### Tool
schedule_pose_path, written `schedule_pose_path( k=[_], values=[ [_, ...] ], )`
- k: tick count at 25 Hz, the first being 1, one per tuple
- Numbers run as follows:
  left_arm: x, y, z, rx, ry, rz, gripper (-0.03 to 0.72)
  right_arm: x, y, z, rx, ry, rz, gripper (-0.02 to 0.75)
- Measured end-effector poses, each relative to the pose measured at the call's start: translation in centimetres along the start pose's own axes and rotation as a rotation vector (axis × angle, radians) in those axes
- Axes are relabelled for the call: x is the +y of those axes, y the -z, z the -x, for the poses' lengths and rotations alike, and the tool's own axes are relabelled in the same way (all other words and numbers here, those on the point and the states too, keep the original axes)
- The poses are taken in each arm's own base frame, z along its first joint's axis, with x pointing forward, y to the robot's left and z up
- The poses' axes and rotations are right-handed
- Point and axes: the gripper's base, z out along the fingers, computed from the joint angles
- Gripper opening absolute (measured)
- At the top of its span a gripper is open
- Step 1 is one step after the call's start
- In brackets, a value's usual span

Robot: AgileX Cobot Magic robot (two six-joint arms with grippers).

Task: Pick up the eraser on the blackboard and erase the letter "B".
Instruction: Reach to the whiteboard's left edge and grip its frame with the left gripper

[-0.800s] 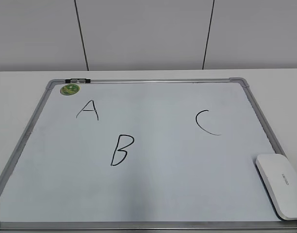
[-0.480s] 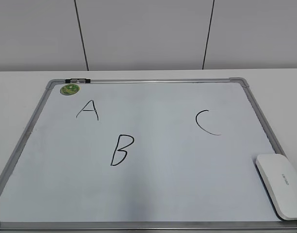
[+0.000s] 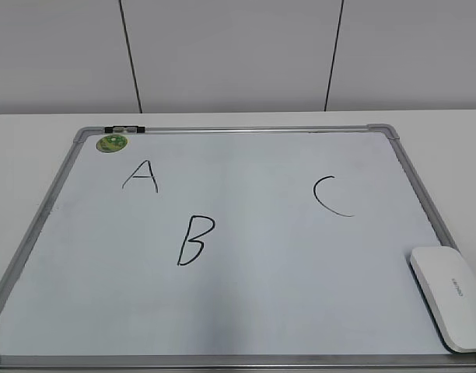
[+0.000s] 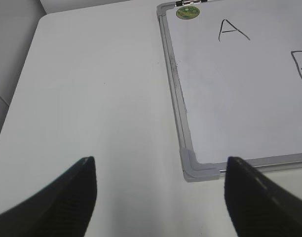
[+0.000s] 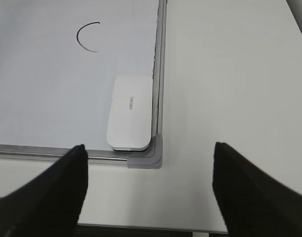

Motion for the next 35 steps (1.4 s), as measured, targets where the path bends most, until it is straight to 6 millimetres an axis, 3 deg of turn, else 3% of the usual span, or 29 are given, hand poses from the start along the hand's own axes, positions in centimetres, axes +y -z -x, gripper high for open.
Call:
schedule_pose_path(
  k=[7, 11, 28, 35],
  values=[
    [0.1, 0.1, 1.6, -0.018, -0.001, 0.001, 0.594, 0.0, 0.0, 0.0, 0.000, 0.000, 0.000, 0.587],
    [0.2, -1.7, 3.8, 0.051, -0.004, -0.005, 0.594, 0.0, 0.0, 0.0, 0.000, 0.000, 0.000, 0.587],
    [-0.5, -17.4, 11.4, 0.476, 0.076, -0.105, 0.591, 0.0, 0.0, 0.0, 0.000, 0.000, 0.000, 0.587],
    [-0.6, -24.0, 12.9, 0.627, 0.083, -0.115, 0.588, 0.0, 0.0, 0.0, 0.000, 0.000, 0.000, 0.587]
  ],
)
